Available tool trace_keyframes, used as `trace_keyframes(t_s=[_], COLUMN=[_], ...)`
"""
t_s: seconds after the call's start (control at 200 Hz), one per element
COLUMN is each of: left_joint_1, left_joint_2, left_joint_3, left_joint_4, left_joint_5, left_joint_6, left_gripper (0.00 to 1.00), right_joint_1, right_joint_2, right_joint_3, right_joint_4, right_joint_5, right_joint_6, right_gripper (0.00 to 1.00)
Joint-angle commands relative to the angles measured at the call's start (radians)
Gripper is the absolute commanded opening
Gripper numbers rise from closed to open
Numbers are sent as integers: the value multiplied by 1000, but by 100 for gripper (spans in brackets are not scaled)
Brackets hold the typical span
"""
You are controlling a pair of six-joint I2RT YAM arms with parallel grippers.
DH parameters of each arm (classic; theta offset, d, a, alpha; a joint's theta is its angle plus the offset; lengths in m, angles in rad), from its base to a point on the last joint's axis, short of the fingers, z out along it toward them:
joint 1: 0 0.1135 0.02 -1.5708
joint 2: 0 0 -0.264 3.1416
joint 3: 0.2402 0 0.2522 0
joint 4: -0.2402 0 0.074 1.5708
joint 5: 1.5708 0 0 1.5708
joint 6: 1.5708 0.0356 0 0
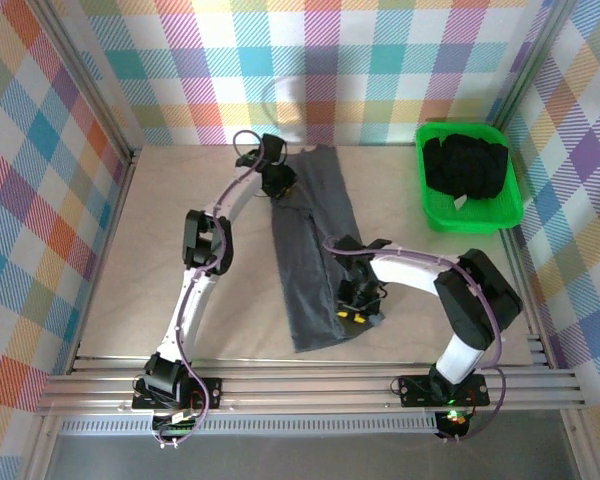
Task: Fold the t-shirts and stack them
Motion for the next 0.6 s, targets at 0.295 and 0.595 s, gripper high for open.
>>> trace_keyframes(t_s=[0.295,0.595], left_joint_1=[14,-37], left_joint_2=[-241,-945], left_joint_3=[33,-1105], left_joint_4=[-133,-124], left_joint_5=[-49,12], left_joint_6=[79,55], left_gripper=[57,49], right_joint_1=[-70,-257], right_joint_2=[-280,-492], right_joint_3=[22,-144], right_joint_4=[-107,-191], right_joint_5=[57,16], right_joint_6=[72,-177], right_gripper=[44,50])
